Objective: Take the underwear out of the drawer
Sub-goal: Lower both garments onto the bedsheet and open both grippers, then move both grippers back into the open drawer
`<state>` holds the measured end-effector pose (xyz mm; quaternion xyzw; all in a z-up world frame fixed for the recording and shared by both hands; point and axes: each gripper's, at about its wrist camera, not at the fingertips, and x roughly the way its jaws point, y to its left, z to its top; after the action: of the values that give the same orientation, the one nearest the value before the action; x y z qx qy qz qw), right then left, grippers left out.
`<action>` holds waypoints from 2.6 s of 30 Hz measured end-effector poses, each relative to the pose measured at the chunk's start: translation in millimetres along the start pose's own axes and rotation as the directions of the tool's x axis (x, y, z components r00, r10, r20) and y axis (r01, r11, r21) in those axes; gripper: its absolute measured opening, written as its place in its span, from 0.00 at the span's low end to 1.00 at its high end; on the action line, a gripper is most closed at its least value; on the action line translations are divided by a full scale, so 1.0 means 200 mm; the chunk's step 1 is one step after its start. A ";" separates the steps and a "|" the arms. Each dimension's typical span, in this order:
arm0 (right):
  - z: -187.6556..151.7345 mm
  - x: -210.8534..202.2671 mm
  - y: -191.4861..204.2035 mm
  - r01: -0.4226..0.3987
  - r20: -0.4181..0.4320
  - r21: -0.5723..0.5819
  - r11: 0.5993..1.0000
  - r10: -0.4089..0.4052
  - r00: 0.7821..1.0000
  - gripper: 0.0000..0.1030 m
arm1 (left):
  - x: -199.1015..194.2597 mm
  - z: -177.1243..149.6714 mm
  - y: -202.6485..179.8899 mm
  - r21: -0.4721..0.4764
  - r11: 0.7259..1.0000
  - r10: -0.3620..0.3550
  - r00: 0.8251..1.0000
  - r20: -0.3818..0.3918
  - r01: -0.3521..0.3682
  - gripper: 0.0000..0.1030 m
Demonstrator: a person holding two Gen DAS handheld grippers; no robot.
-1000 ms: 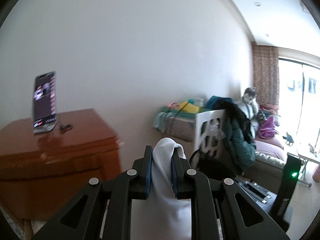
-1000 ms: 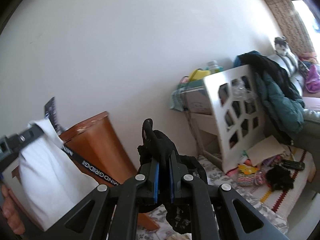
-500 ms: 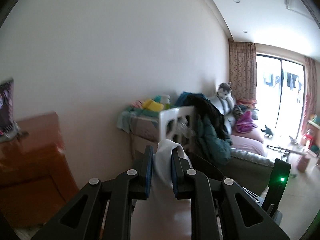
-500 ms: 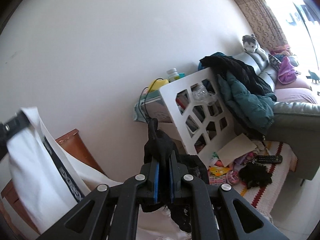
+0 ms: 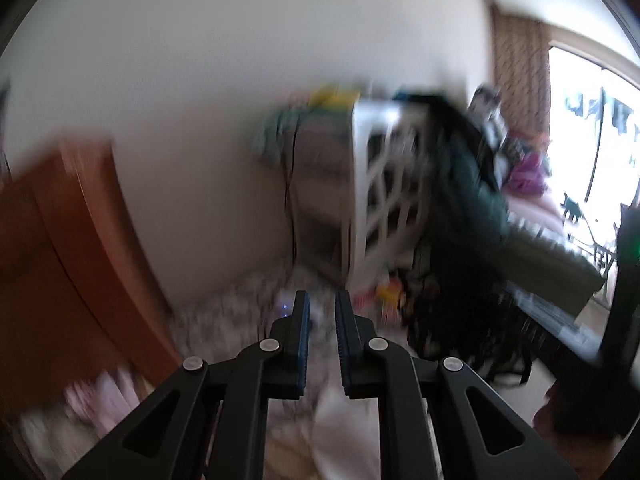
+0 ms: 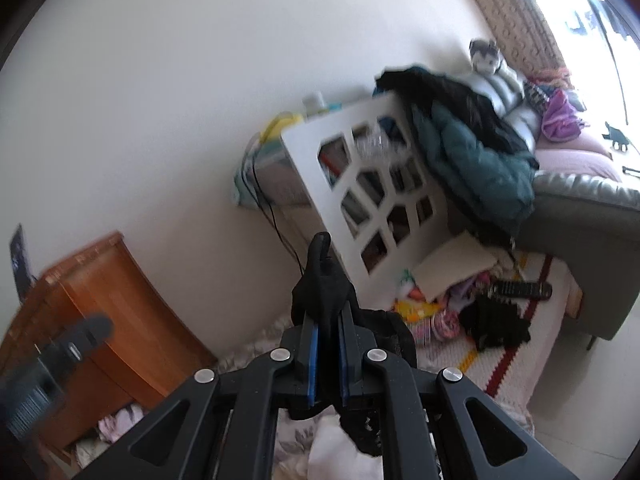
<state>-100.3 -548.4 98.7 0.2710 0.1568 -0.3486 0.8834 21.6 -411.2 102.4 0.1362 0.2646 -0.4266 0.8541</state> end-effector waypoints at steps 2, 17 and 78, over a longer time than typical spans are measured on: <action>-0.04 0.08 -0.01 0.013 -0.062 -0.007 1.000 -0.014 0.998 0.08 | 0.13 -0.10 0.03 -0.027 1.000 0.001 0.994 -0.107 -0.004 0.13; -0.38 0.56 0.02 0.041 -0.432 -0.139 0.989 -0.098 0.896 0.12 | 0.42 -0.49 0.01 -0.061 0.998 -0.047 0.917 -0.396 0.025 0.13; -0.25 0.42 0.05 0.179 -0.298 -0.253 0.951 -0.252 0.920 1.00 | 0.33 -0.47 0.05 -0.114 0.993 -0.080 0.921 -0.381 0.040 1.00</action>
<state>-38.3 -558.2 21.6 0.2063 0.3679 -0.3749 0.8256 30.3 -405.9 -11.8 0.1645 0.4529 -0.4032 0.7780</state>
